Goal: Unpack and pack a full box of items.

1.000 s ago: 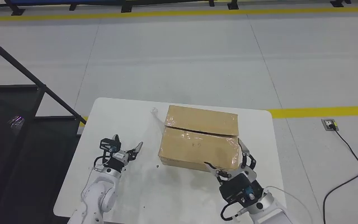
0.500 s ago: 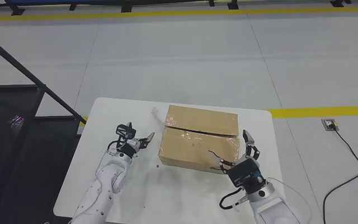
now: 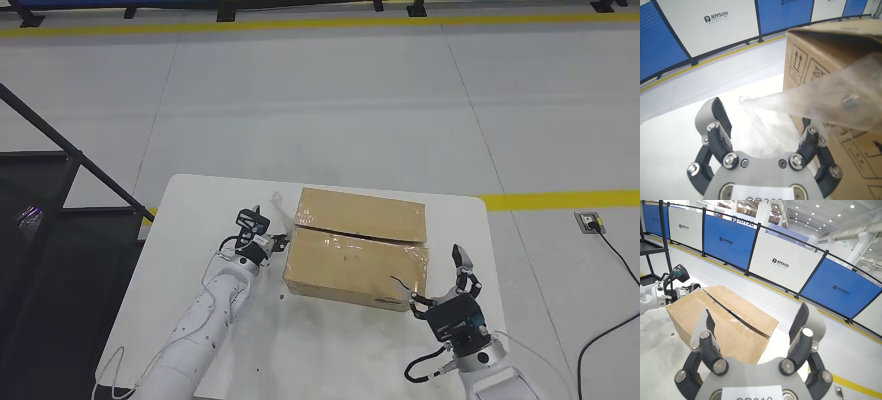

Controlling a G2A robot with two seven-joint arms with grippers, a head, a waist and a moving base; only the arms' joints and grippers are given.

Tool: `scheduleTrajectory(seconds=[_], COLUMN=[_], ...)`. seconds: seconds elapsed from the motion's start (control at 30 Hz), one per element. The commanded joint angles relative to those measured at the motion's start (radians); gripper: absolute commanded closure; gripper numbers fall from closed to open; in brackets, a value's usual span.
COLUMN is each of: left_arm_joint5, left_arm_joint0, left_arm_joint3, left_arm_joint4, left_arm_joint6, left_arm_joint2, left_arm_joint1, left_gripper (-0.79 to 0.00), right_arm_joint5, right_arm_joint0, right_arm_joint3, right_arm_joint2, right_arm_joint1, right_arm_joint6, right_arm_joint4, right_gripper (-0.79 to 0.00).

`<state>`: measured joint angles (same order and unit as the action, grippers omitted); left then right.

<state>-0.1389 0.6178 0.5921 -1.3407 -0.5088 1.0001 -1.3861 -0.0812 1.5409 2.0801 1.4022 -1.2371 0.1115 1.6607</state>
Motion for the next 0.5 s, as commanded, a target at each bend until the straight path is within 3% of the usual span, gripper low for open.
scheduleTrajectory(seconds=[0.0, 0.23, 0.47], left_arm_joint5=[0.020, 0.092, 0.152], left_arm_joint0=[-0.004, 0.019, 0.102], left_arm_joint3=[-0.024, -0.045, 0.032], left_arm_joint4=[0.003, 0.007, -0.017], left_arm_joint6=[-0.045, -0.171, -0.191], left_arm_joint2=[0.001, 0.042, 0.098], left_arm_joint1=[-0.005, 0.007, 0.038], left_gripper=[-0.785, -0.785, -0.785], right_arm_joint5=[-0.007, -0.044, -0.070], right_arm_joint0=[-0.003, -0.046, -0.099], right_arm_joint3=[-0.002, -0.022, -0.044], right_arm_joint2=[0.001, -0.012, -0.038], right_arm_joint1=[0.000, -0.001, -0.004], right_arm_joint6=[-0.002, -0.008, -0.022], right_arm_joint4=[-0.004, -0.015, -0.012], right_gripper=[-0.785, -0.785, -0.785])
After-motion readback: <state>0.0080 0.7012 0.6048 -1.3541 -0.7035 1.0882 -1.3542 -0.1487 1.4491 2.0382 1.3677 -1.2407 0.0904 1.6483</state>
